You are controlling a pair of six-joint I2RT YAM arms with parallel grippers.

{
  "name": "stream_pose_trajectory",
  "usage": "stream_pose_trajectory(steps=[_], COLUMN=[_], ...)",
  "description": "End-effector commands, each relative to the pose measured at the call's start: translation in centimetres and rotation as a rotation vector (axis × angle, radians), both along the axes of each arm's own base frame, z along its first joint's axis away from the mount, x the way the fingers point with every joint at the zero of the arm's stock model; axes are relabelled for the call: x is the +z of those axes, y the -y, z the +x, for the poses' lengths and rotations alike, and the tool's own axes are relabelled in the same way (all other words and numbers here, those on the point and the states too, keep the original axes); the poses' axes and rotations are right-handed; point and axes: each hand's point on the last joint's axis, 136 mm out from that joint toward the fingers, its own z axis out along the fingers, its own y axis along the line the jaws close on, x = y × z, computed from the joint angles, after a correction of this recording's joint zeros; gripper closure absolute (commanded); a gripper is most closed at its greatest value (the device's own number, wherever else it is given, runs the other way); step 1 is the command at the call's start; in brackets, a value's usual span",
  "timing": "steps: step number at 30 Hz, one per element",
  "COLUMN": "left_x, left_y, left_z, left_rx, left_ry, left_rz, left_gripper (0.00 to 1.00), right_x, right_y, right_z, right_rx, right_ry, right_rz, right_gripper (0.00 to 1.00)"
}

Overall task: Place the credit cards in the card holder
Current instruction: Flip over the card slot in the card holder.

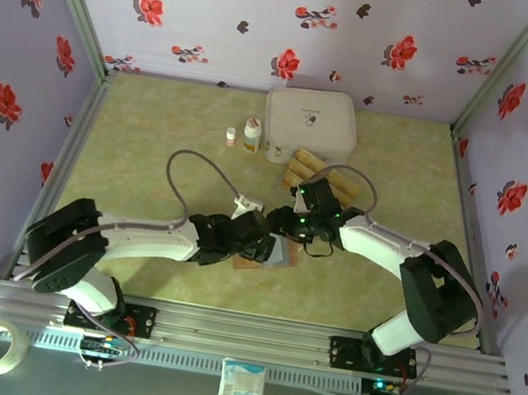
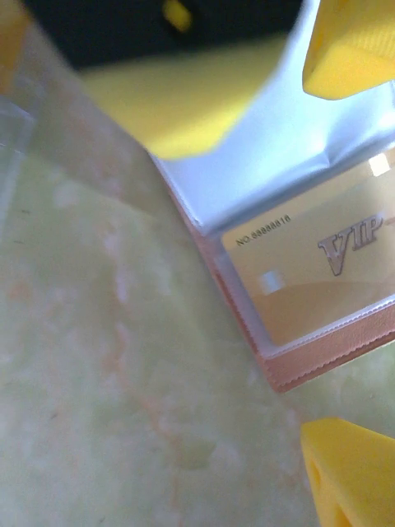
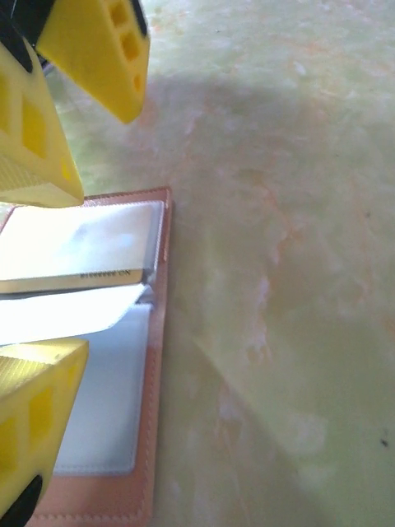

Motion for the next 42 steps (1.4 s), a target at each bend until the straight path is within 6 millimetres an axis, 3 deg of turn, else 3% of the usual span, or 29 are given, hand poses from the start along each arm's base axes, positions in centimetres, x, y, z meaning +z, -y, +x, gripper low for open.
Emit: stream_pose_trajectory(steps=[1, 6, 12, 19, 22, 26, 29, 33, 39, 42], left_x=[1.6, 2.7, 2.6, 1.7, 1.3, 1.0, 1.2, 1.2, 0.7, 0.5], left_y=[-2.6, -6.0, -8.9, -10.1, -10.2, -10.0, -9.7, -9.0, -7.7, -7.2], left_z=[1.0, 1.6, 1.4, 0.8, 0.8, 0.9, 1.1, 1.3, 1.8, 2.0], left_rx=[0.053, 0.135, 0.199, 0.219, 0.218, 0.208, 0.197, 0.172, 0.145, 0.139], left_ry=[0.056, 0.073, 0.078, 0.061, 0.049, 0.041, 0.038, 0.032, 0.007, 0.006], left_rz=[0.011, -0.030, -0.067, -0.070, -0.062, -0.054, -0.051, -0.043, -0.010, -0.013], left_gripper=[0.00, 0.00, 0.00, 0.00, 0.00, 0.00, 0.00, 0.00, 0.00, 0.00], right_x=[1.1, 1.2, -0.4, -2.8, -2.3, -0.2, 1.6, 2.7, 2.1, 1.3], right_y=[-1.1, -3.0, -5.6, -7.9, -8.2, -8.1, -6.6, -2.5, 5.4, 8.1], right_z=[-1.0, -1.7, -2.1, -2.1, -1.8, -1.5, -1.2, -0.4, 0.6, 0.5], right_rx=[0.026, 0.058, 0.072, 0.076, 0.080, 0.096, 0.084, 0.035, -0.074, -0.098], right_ry=[-0.016, -0.011, -0.028, -0.060, -0.051, -0.010, 0.053, 0.125, 0.167, 0.167], right_rz=[0.004, -0.004, -0.016, -0.013, -0.007, -0.011, -0.050, -0.169, -0.349, -0.416], right_gripper=[0.55, 0.55, 0.53, 0.55, 0.55, 0.54, 0.54, 0.49, 0.44, 0.43])
